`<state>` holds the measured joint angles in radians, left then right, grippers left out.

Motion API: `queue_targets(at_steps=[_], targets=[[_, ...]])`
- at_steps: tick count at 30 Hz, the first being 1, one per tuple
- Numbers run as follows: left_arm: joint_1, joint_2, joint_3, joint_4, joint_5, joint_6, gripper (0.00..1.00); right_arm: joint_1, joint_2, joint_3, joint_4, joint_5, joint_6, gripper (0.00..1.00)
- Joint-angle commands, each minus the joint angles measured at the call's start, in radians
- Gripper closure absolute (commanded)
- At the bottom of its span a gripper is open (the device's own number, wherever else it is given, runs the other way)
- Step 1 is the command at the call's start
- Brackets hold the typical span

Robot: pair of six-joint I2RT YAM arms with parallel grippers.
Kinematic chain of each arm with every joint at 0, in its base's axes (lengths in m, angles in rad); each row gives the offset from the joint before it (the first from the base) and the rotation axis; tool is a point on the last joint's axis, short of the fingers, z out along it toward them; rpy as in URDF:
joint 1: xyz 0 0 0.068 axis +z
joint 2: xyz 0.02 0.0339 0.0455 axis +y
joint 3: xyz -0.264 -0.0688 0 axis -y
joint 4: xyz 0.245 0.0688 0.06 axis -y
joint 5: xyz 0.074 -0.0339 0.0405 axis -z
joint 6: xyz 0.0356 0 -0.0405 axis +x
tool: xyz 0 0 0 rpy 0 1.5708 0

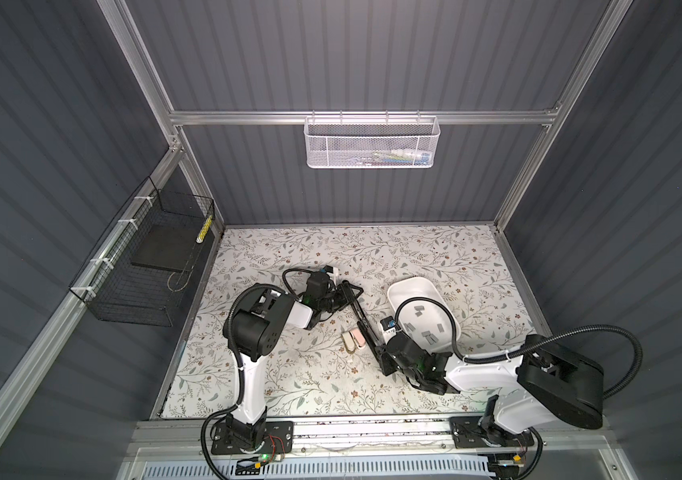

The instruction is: Load the staples into the stapler

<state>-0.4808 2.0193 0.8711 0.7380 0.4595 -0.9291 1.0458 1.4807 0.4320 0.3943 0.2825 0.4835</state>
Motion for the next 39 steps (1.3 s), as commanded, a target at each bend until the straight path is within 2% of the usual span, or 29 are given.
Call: queue_targets(at_steps=[1, 9, 22, 39], targets=[[-0.005, -0.063, -0.03, 0.019, 0.03, 0.057, 0.48, 0.014, 0.005, -0.038, 0.097, 0.011, -0.033, 1.0], [-0.029, -0.182, -0.098, 0.061, 0.023, 0.171, 0.49, 0.017, 0.018, -0.081, 0.184, 0.012, -0.06, 1.0], [-0.106, -0.332, -0.199, 0.029, -0.09, 0.401, 0.48, 0.053, 0.022, -0.117, 0.294, 0.043, -0.083, 0.99], [-0.202, -0.418, -0.316, 0.079, -0.122, 0.615, 0.44, 0.102, 0.052, -0.162, 0.454, 0.115, -0.115, 0.99]])
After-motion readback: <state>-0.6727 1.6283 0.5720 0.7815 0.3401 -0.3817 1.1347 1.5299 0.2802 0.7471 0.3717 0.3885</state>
